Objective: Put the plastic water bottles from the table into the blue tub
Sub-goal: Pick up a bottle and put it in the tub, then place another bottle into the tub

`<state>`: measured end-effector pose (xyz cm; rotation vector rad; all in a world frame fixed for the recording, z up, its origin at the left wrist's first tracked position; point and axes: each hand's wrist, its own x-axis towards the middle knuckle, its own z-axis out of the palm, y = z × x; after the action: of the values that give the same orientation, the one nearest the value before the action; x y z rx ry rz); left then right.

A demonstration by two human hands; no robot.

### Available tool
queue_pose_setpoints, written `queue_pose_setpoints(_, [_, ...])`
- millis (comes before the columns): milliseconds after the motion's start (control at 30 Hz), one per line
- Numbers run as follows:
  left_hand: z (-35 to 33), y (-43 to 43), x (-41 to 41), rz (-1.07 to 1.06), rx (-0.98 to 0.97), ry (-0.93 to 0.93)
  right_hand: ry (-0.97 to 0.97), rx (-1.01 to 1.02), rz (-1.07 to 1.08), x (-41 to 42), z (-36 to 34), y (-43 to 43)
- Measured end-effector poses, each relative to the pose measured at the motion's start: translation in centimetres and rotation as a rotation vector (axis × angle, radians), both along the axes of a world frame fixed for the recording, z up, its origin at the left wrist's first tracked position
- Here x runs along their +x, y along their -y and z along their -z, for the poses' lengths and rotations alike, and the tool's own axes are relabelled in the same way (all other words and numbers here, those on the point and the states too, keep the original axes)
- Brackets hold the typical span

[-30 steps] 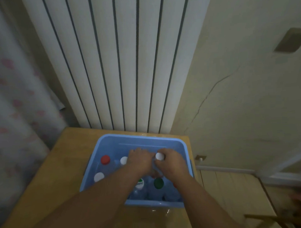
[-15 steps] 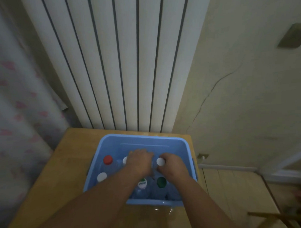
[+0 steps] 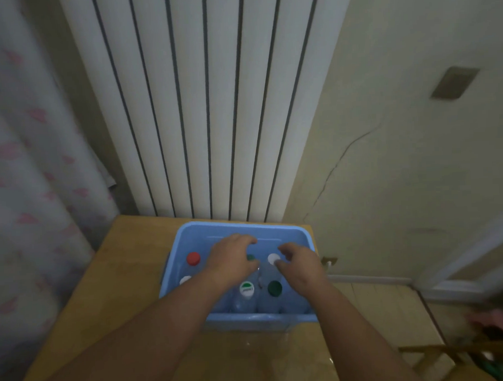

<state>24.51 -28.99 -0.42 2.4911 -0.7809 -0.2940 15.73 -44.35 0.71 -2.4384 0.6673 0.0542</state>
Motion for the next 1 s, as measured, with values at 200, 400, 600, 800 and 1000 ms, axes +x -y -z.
queue_pose_setpoints(200, [-1.3, -2.9, -3.5, 0.061, -0.096, -0.011, 0.043, 0.026, 0.092, -4.0, -1.2, -3.3])
queue_pose_setpoints(400, [-1.1, -6.1, -7.2, 0.115, -0.113, -0.077, 0.097, 0.020, 0.141, -8.5, -1.9, -7.0])
queue_pose_setpoints(600, [-1.8, -8.1, -11.4, 0.177, -0.050, -0.105, 0.049, -0.020, 0.108, -12.8, -3.4, -8.1])
queue_pose_setpoints(800, [-1.8, -7.5, -15.7, 0.201, 0.016, -0.171, -0.138, -0.040, 0.000, -16.9, -3.4, -7.5])
queue_pose_setpoints(1000, [-0.3, -6.5, -19.8, 0.201, 0.057, -0.237, -0.210, 0.001, -0.052, -20.0, -2.3, -7.0])
